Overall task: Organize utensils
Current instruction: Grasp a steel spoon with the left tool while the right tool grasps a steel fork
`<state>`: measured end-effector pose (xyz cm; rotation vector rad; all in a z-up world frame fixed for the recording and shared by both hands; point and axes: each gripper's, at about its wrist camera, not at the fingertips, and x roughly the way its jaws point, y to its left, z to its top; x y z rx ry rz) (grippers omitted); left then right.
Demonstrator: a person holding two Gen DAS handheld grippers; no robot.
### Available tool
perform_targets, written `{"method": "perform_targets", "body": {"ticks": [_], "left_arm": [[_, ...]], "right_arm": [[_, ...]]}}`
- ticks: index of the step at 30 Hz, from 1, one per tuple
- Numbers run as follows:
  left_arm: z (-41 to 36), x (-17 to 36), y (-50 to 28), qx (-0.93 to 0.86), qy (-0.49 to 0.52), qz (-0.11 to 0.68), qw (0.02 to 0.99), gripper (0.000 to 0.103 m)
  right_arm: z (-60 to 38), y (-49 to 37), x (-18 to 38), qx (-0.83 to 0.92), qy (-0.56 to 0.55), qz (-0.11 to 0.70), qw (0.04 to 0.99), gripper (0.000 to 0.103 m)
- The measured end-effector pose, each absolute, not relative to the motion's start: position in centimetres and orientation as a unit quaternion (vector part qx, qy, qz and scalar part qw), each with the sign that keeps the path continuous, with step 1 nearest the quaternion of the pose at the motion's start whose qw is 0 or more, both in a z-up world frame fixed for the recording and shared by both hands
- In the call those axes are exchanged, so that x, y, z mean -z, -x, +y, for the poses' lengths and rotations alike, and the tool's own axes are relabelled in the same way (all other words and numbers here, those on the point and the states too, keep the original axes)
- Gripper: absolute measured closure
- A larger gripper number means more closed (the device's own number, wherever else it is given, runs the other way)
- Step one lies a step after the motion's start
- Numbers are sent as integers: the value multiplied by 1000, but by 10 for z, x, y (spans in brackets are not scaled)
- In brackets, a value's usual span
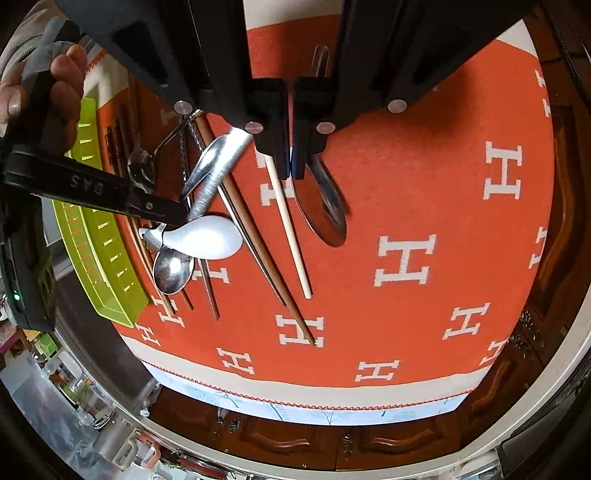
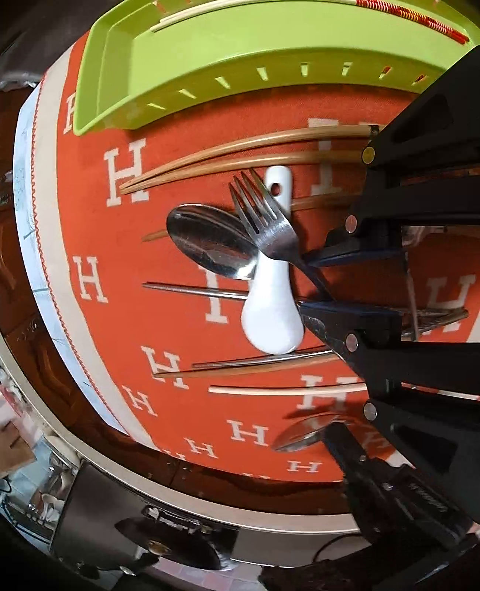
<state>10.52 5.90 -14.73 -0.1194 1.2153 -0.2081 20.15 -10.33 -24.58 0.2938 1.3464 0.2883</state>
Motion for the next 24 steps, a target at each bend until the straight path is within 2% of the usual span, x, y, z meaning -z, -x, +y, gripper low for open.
{"method": "perform_targets", "body": {"ticks": [4, 14, 22, 23, 24], "left_arm": [[60, 147, -104, 99, 58, 570, 813, 103], [63, 139, -106, 106, 67, 562, 818, 103], [63, 136, -108, 108, 70, 556, 821, 103], [63, 135, -108, 109, 71, 556, 821, 103], [64, 135, -108, 109, 72, 557, 820, 103]], "right_arm": [[-100, -207, 247, -131, -140, 619, 761, 84], [-120, -210, 244, -149, -254, 605, 739, 84], [-118, -218, 250, -135, -267, 608, 736, 84], [-118, -218, 250, -138, -269, 605, 736, 88], [-114, -219, 253, -139, -270, 603, 737, 97]]}}
